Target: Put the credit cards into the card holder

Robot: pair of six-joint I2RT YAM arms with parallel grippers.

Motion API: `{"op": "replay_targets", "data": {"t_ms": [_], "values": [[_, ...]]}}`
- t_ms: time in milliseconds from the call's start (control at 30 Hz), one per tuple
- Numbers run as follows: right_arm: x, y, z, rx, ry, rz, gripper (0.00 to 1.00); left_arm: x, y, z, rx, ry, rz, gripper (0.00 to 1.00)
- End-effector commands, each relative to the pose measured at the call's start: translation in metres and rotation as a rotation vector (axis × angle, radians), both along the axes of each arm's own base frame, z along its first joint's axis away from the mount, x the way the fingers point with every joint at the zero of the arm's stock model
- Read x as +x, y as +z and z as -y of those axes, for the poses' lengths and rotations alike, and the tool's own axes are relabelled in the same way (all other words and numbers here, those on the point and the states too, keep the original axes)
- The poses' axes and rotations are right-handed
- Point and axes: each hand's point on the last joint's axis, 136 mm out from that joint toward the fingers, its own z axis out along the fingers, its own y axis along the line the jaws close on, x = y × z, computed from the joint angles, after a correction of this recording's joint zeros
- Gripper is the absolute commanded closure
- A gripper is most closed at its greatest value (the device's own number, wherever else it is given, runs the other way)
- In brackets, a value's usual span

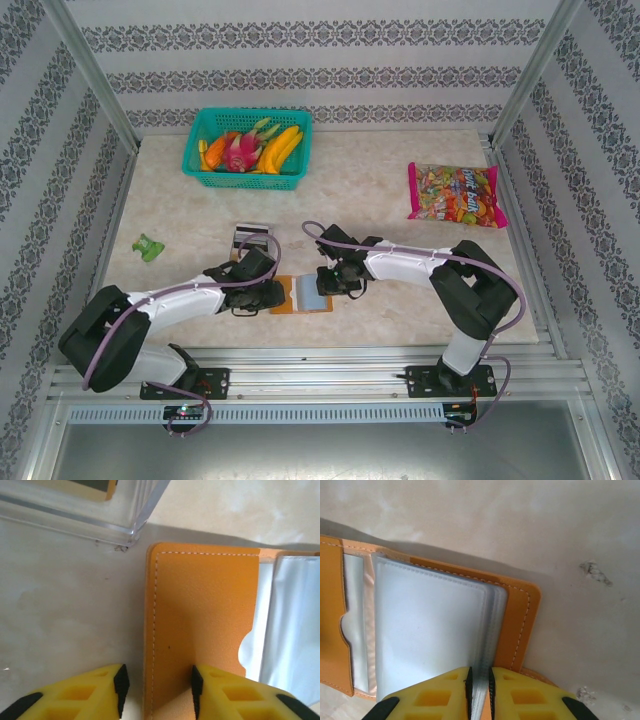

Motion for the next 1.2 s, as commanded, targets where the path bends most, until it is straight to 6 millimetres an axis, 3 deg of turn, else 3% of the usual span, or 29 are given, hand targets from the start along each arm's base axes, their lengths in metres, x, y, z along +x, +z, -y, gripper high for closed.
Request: {"op": "replay_targets", "data": {"t_ms": [0, 100, 267, 400, 533, 667, 867, 967, 1167], "values": [[0.005, 0.011, -0.007, 0.029, -0.005, 0.018, 0.81, -0.018, -0.016, -0.037, 0.22, 0.003, -0.067, 0.63], [0.009, 0.021, -0.011, 0.059, -0.024, 0.033, 0.8, -0.015, -0.006, -0.041, 0.285, 0.004, -0.043, 0.69], [0.02, 0.052, -0.022, 0.161, -0.044, 0.09, 0.74, -0.006, 0.021, -0.033, 0.203, 0.024, 0.053, 0.6], [0.029, 0.085, -0.034, 0.24, -0.026, 0.14, 0.7, 0.006, 0.06, -0.037, 0.162, 0.042, 0.177, 0.54], [0.038, 0.107, -0.043, 0.308, -0.011, 0.162, 0.68, 0.021, 0.095, -0.058, 0.124, 0.104, 0.262, 0.46], [0.051, 0.116, -0.05, 0.351, -0.02, 0.175, 0.65, 0.045, 0.114, -0.085, 0.005, 0.216, 0.297, 0.38], [0.061, 0.115, -0.064, 0.374, -0.008, 0.152, 0.62, 0.087, 0.122, -0.109, -0.134, 0.295, 0.303, 0.27], [0.06, 0.107, -0.065, 0.354, -0.008, 0.122, 0.59, 0.111, 0.119, -0.106, -0.231, 0.287, 0.289, 0.12], [0.057, 0.092, -0.06, 0.33, -0.016, 0.098, 0.57, 0.14, 0.091, -0.094, -0.374, 0.267, 0.22, 0.05]]}}
